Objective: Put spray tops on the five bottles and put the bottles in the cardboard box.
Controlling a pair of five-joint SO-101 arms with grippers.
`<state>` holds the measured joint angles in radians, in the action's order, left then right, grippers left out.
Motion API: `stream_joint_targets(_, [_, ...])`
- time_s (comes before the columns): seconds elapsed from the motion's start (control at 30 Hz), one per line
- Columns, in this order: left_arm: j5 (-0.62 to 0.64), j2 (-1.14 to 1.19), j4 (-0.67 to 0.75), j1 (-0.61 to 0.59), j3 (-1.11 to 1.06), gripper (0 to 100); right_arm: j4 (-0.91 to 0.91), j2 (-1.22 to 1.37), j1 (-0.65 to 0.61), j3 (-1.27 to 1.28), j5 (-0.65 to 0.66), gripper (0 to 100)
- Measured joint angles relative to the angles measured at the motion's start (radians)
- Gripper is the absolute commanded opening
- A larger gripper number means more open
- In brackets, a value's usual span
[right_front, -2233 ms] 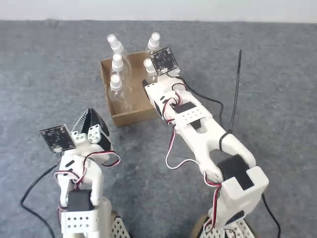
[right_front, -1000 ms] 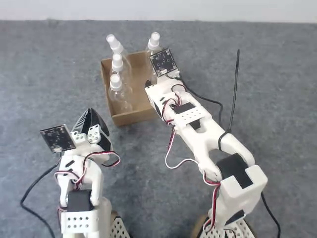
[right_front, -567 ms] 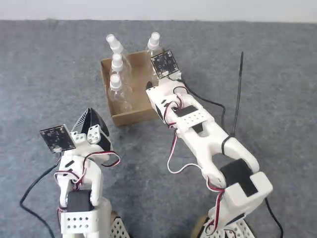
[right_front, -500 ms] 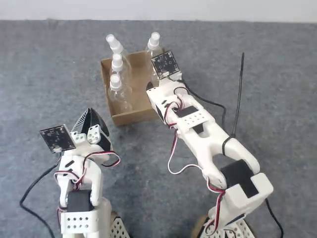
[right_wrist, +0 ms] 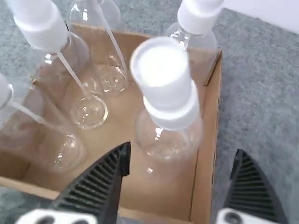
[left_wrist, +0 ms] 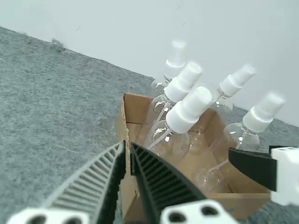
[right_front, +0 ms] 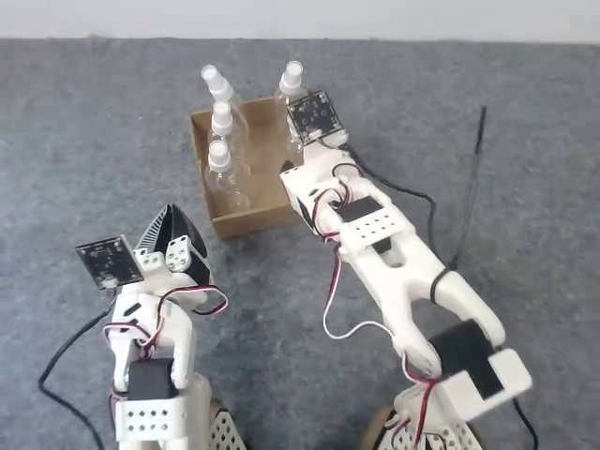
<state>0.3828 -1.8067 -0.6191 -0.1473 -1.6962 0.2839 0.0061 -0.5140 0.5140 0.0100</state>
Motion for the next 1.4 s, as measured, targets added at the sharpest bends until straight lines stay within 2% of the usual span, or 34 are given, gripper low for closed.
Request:
stream_joint_targets(0.6, [0.000,0.000,0.000,0.000,0.000,1,0.325,-0.186,0.000,0.000,-0.028,28.4])
stream_joint_targets(0.83, [0.000,0.000,0.000,0.000,0.000,1,0.448,-0.275,0.000,0.000,-0.028,11.9])
stream_joint_targets(1.4, [0.000,0.000,0.000,0.000,0.000,1,0.706,-0.491,0.000,0.031,-0.028,11.5])
